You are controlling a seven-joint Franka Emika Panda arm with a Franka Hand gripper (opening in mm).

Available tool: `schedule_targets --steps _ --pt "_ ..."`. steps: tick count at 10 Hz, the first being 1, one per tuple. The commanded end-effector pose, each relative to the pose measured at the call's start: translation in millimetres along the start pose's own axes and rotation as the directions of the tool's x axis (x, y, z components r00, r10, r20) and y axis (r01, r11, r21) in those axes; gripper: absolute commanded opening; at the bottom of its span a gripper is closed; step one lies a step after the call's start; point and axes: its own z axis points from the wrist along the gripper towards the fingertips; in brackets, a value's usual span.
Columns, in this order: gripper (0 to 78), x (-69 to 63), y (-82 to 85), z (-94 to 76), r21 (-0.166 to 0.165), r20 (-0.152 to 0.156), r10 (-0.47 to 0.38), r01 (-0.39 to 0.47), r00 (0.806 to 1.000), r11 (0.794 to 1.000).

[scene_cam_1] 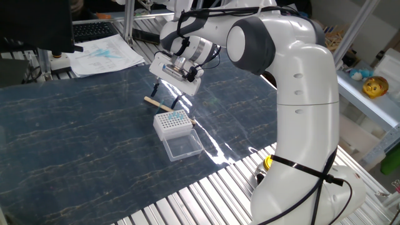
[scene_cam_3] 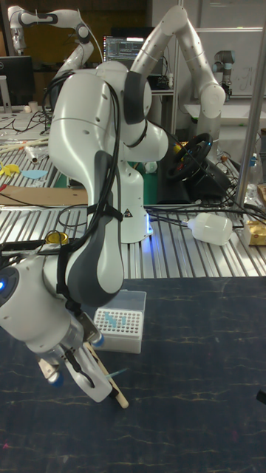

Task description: Insert a medium pipette tip into the holder for medium pipette tips

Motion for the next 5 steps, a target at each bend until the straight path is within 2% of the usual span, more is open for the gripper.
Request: schedule_targets --steps 1,5 --pt "77.5 -0.2 0.7 -1.4 0.006 0.002 0.001 -0.001 1.0 1.0" --pt "77.5 -0.2 0.7 -1.4 0.017 -0.001 -0.017 0.017 1.0 1.0"
